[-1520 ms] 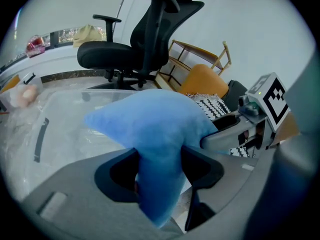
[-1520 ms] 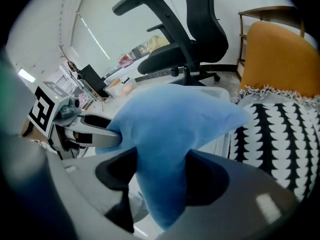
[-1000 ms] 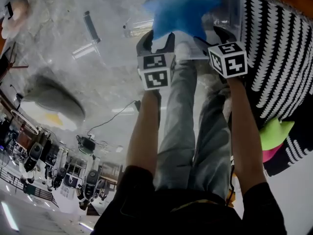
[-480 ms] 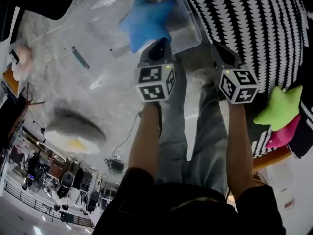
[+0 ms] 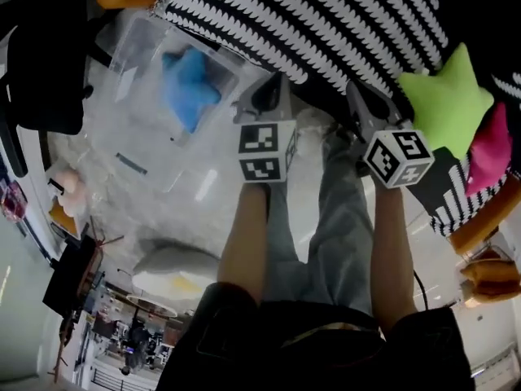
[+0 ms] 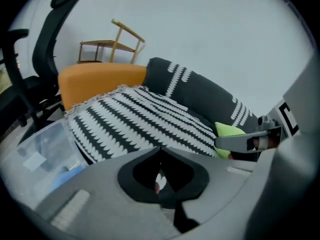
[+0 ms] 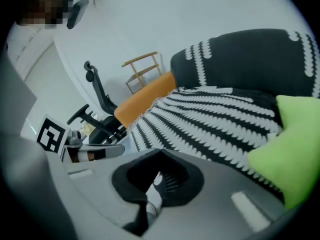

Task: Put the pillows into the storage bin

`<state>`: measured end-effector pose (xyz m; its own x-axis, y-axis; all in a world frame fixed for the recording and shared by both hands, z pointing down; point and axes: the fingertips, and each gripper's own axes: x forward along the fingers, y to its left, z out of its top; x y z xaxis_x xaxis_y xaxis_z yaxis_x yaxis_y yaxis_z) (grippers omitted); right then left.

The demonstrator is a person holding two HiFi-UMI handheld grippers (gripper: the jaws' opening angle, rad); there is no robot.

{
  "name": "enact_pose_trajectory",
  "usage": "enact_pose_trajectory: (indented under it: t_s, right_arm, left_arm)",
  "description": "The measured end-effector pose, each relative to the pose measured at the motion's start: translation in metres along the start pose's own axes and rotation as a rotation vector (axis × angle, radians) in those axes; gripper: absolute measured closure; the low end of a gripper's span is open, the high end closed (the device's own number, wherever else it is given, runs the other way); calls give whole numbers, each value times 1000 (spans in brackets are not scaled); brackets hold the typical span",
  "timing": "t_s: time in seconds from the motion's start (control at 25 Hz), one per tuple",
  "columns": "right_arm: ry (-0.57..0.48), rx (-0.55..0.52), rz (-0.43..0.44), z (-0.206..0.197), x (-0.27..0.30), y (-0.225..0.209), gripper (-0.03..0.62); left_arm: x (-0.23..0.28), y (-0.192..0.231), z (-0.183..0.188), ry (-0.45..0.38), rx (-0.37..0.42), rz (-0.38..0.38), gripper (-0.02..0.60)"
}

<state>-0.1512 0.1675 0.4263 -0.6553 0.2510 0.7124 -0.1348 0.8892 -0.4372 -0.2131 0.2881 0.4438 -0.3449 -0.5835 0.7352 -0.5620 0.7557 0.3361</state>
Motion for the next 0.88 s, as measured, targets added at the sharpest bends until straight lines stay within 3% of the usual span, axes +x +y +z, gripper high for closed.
enact_pose_trajectory:
  t_s: [0.12,0.28,0.48,0.72,0.76,0.88]
  right_arm:
    - [-85,99,-118,-3,-39,-49,591]
    - [-143,156,-280,-13,-99,-110,591]
    - [-237,231,-340,-9,-168,-173,591]
    - [-270,237,-465,-25,-237,-250,565]
    - [-271,233,-478,-27,-248,-261,552]
    - [-265,203,-462,-28,-271,-285,452]
  left_arm:
    - [21,-56,6,27,95,-93,571]
    - [39,-134,11,54,187,-207,571]
    - [58,-228,18,49,263,-292,569]
    - [81,-314,-5,105,303,-378,554]
    - [82,-327,-9,119,298,-391,534]
    - [78,-354,-22,156,266,-396,347]
